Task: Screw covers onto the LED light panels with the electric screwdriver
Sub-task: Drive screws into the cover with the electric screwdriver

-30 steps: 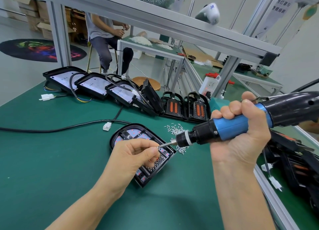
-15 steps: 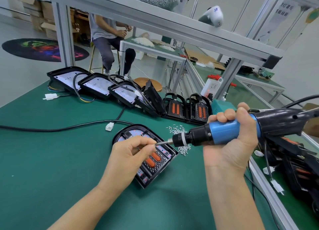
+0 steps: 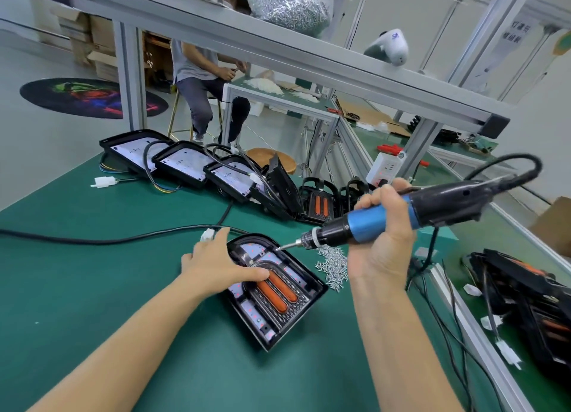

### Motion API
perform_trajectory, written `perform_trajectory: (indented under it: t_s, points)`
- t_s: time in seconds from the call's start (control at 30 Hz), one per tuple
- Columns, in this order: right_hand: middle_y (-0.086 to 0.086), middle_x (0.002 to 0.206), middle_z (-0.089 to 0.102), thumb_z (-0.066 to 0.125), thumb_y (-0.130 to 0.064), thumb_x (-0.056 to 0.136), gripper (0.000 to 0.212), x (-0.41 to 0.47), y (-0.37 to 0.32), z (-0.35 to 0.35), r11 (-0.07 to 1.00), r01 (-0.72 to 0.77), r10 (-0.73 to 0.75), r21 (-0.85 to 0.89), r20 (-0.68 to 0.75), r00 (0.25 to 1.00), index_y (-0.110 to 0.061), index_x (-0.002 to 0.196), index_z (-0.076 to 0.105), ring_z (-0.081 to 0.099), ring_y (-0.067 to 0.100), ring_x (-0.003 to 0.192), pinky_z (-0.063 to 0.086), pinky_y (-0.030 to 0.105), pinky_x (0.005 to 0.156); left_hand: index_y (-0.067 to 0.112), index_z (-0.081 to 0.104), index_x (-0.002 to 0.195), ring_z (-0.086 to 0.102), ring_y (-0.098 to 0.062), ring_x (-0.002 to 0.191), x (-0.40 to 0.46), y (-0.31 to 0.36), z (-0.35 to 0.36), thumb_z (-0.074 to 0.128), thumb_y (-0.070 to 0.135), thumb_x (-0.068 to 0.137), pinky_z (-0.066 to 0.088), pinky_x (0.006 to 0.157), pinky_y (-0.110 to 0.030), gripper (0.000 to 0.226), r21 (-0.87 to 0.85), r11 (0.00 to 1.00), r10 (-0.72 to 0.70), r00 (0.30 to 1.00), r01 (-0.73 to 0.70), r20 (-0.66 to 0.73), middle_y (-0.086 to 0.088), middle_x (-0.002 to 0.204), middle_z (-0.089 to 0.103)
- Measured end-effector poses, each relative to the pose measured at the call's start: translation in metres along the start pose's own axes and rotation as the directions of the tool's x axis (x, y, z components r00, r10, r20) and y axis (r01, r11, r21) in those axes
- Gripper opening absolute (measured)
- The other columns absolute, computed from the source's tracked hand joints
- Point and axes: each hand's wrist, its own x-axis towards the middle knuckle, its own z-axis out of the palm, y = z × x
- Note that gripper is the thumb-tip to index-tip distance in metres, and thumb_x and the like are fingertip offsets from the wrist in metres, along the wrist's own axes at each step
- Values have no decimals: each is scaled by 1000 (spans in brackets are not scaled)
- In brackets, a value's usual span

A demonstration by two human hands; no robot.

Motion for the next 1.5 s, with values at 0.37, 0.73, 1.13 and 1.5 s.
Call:
perform_trajectory:
  t_s: [0.37,0.73,1.13,1.5]
  points:
    - [-10,65,59,66,-7,73,22,12,33,6,981,31,-25,-191,34,999,-21,89,59,54,11,60,47,22,60,16,36,144,53,-23,116,7,9,7,91,38,54,41,103,-41,107,-385,922,65,997,-40,52,-6,132,50]
    - [-10,70,58,67,-5,73,22,14,37,7,975,33,-18,-219,73,997,-20,88,60,55,10,58,48,22,56,16,35,145,53,-24,115,5,14,11,92,38,52,42,103,-43,111,-380,922,82,997,-79,-7,-5,132,43]
    - [0,65,55,64,-5,73,22,11,40,13,947,67,-15,-313,165,986,-23,86,62,52,14,62,41,35,69,15,37,142,50,-24,113,1,23,12,91,39,54,43,99,-38,106,-298,949,88,994,-105,-72,-5,124,40]
    - [4,82,55,66,-2,68,28,14,30,6,929,-85,192,-361,271,943,-27,81,67,48,26,87,40,38,86,18,54,120,57,-23,98,-4,18,14,93,31,51,47,90,-34,80,-401,909,74,991,-112,-108,-6,115,52]
